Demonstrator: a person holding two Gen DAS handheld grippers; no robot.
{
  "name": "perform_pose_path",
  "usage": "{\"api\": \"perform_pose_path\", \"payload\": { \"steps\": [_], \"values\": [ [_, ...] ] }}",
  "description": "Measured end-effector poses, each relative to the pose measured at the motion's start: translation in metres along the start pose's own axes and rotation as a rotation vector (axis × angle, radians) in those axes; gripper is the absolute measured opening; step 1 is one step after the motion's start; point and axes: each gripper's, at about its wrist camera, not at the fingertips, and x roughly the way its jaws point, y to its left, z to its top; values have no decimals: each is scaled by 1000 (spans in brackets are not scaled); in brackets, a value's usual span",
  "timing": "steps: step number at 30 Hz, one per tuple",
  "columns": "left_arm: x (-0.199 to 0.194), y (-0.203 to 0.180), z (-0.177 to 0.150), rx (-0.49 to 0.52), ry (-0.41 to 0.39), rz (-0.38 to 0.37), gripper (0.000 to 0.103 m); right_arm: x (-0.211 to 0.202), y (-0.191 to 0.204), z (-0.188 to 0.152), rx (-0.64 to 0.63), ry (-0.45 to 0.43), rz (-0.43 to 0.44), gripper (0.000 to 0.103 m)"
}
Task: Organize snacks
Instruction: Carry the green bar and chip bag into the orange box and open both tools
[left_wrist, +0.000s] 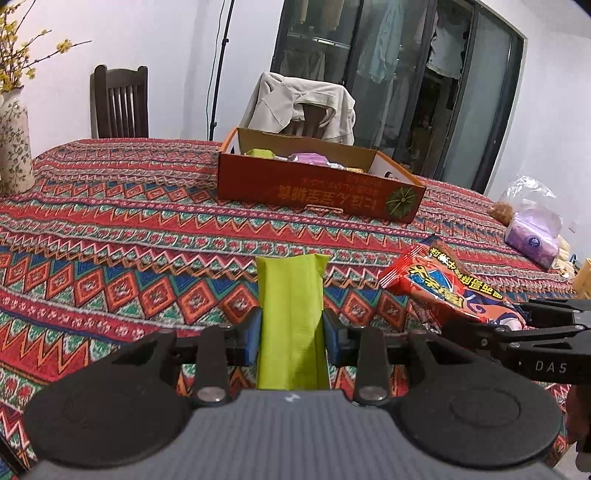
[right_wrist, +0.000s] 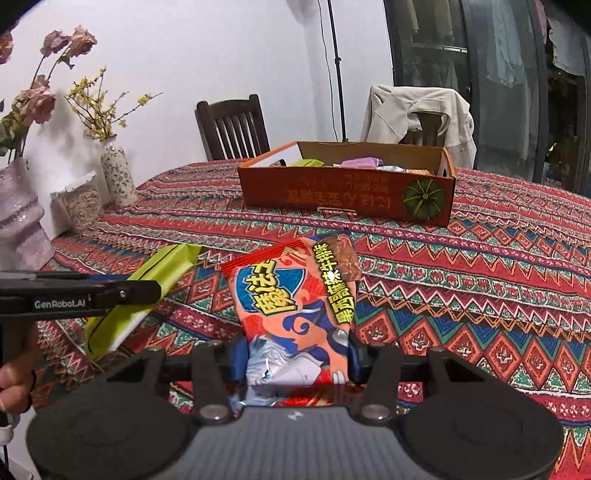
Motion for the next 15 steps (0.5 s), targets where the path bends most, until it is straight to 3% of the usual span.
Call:
{"api": "perform_pose_path", "payload": {
  "steps": [3,7,11,15],
  "values": [
    [4,-4,16,7,-13,-35,35,-2,-6,6,7,-13,14,48],
    [21,-13,61,22,-55,-106,35,-4,-21,33,47,-71,88,48],
    [58,-22,122,25,-79,-146,35,1,-39,82,12,-145,48,48],
    [118,-34,183,13,-35,-185,35,29,-81,141,68,-170,21,48]
  ]
}}
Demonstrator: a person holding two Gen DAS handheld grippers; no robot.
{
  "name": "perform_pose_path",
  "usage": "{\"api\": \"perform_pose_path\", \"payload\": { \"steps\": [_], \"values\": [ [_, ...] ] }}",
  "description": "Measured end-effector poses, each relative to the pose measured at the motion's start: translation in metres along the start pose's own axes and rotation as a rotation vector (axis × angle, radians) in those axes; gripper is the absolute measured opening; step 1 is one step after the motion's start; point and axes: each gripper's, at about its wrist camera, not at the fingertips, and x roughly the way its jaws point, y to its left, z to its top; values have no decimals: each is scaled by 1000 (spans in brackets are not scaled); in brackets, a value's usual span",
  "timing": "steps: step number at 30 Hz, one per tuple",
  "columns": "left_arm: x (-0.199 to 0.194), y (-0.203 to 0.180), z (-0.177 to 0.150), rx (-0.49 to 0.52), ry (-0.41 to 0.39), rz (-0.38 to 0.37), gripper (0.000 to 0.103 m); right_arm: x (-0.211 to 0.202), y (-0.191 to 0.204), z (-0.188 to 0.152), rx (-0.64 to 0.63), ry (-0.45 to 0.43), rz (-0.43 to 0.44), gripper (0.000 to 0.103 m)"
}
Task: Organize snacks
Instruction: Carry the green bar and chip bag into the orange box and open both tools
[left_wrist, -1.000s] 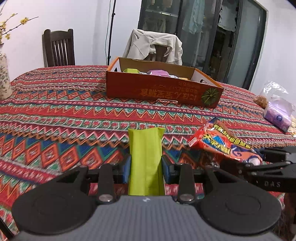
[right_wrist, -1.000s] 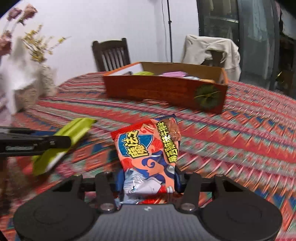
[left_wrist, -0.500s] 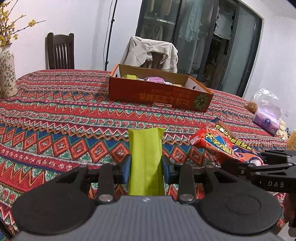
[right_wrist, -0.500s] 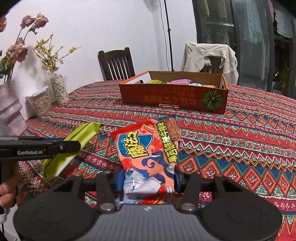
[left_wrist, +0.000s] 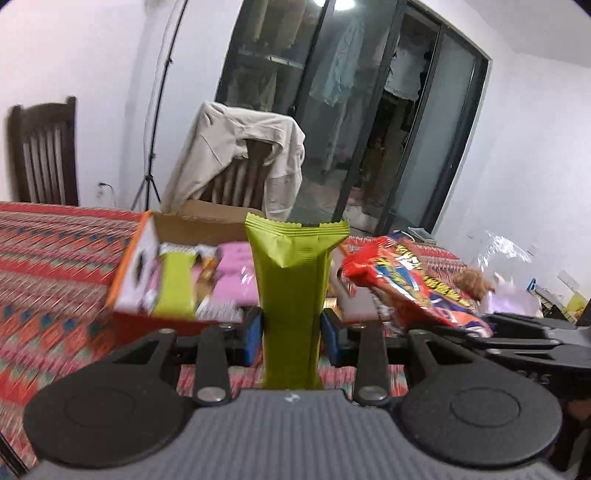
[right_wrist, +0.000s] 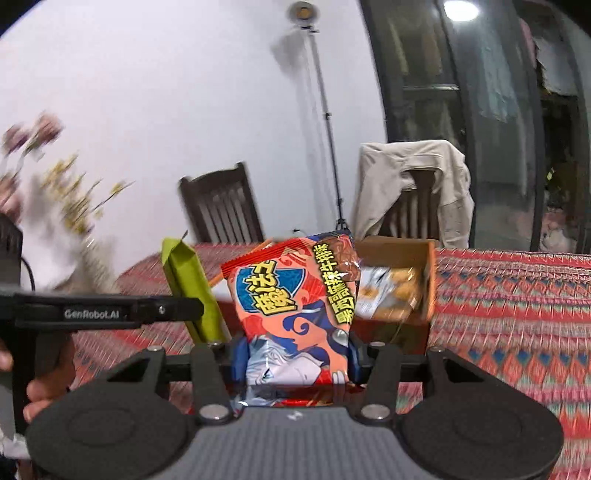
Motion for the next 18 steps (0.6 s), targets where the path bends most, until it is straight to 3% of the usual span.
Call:
{"api": "perform_pose_path", "payload": {
  "steps": [7,12,16,18],
  "values": [
    [132,-3,55,31,153,18,34,107,-59,54,50,91,-167,48],
    [196,4,65,23,213,58,29,171,-78,50,37,179,-252,48],
    [228,14,55,-15,272,54,28,195,-76,39,-11,195,-299,55],
    [232,15,50,-14,275,47,29,198,-66,37,-54,233,-281,62]
  ]
}}
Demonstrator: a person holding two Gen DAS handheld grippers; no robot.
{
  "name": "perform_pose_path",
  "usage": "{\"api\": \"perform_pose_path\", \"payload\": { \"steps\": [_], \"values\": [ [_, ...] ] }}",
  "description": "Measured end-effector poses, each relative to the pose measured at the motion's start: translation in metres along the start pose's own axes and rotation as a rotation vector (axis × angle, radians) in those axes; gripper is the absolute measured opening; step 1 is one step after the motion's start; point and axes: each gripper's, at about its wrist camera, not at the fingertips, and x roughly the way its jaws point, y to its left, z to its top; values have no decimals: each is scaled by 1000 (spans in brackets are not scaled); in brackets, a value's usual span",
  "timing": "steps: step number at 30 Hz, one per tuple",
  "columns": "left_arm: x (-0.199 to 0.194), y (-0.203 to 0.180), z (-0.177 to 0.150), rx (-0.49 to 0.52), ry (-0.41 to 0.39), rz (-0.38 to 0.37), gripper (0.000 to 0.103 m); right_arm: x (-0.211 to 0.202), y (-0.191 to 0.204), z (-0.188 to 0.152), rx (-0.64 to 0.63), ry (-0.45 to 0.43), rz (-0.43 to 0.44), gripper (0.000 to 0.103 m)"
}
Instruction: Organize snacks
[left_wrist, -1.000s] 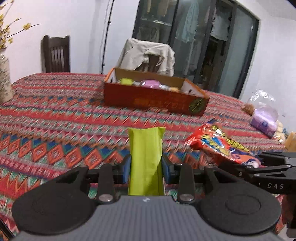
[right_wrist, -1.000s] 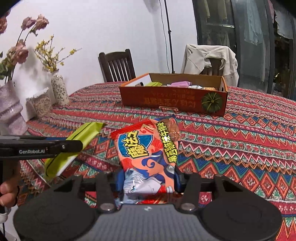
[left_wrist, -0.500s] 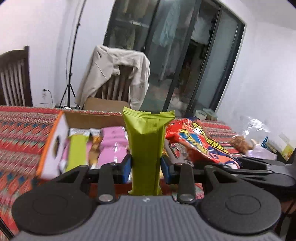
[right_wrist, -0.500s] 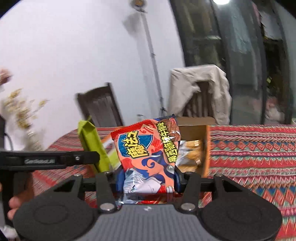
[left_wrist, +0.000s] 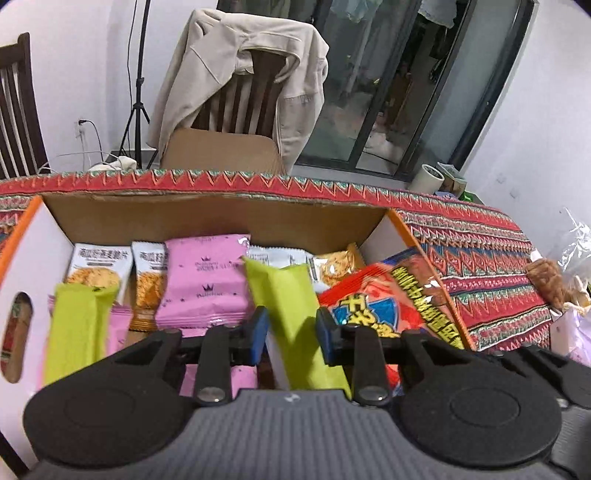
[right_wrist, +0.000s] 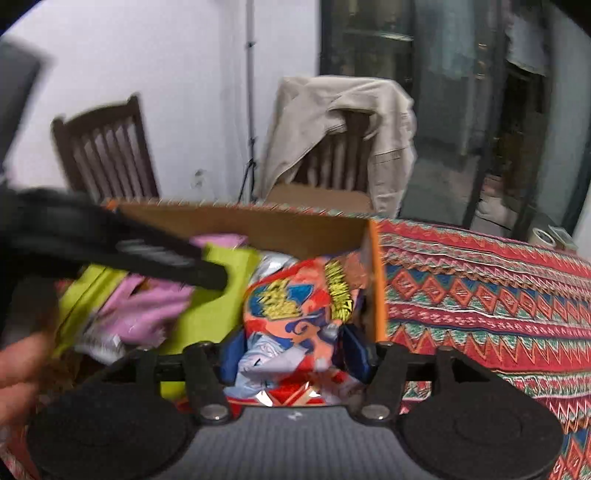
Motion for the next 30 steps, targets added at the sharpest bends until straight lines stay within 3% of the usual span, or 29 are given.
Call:
{"api": "perform_pose_path", "payload": {
  "steps": [1,6,8,11,14,18,20,23,27,30],
  "values": [
    [0,0,-2,9,-2,-7,29,-1,5,1,-17,0,12,66],
    [-22,2,-6,39,-23,-4,31,-15,4,5,-24,-52,-7,62],
    [-32,4,-6,52,-34,7,31,-15,-1,6,-23,-44,18,35],
    [-53,8,-8,62,-41,29,32,-1,-4,8,-32,3,29,21],
    [-81,9,-11,95,-63,42,33,4,-9,11,0,29,24,21],
    [-128,14,-15,128,-107,82,46,-28,-4,20,-23,-16,3,23],
    [-157,19,-23,149,-130,97,51,-55,-1,26,-44,-43,11,34],
    [-205,25,-44,177,-166,123,70,-100,6,30,-92,-79,14,51],
    [-261,31,-71,186,-215,172,82,-157,5,25,-113,-126,8,62],
    [-305,29,-96,151,-279,207,93,-204,3,14,-100,-187,2,82]
  ]
}}
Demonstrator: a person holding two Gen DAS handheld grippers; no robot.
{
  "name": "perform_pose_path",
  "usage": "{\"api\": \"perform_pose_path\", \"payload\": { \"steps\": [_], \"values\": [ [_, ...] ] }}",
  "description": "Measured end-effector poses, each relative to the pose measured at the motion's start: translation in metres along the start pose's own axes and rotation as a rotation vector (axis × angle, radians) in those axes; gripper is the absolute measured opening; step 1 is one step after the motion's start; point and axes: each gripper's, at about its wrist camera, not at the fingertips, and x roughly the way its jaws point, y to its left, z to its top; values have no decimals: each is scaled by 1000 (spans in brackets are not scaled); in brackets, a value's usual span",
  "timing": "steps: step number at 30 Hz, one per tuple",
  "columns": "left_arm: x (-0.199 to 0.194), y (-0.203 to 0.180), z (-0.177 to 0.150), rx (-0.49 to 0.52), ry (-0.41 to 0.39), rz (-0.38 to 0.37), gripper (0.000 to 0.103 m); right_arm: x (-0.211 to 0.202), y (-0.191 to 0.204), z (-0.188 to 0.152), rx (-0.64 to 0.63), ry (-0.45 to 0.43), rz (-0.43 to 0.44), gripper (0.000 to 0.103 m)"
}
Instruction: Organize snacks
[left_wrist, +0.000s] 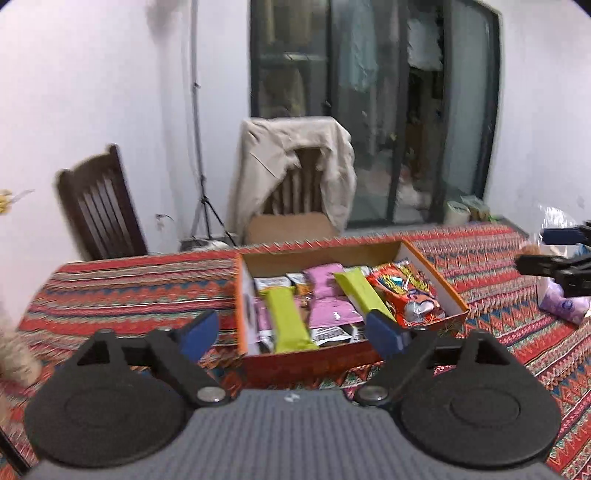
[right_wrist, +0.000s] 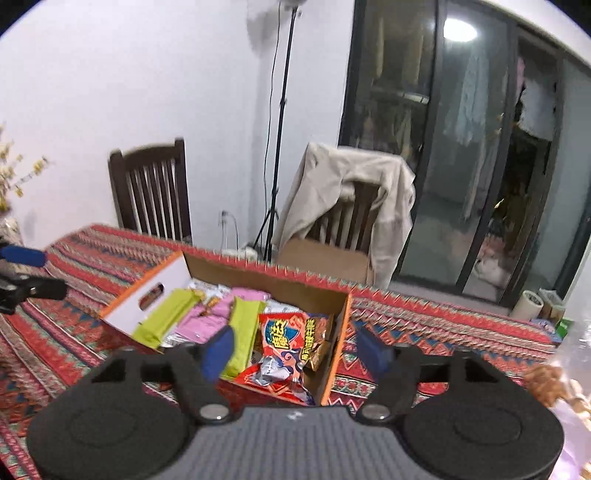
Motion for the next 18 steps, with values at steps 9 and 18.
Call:
{"api": "perform_pose_path", "payload": {
  "steps": [9,18],
  "values": [
    [-126,-20,-69,-13,-178,-9,103,-136,14,-46,40,-177,24,101],
    [-221,-50,-163,38,-339,14,103,-239,52,-142,32,-275,36,103]
  ]
}}
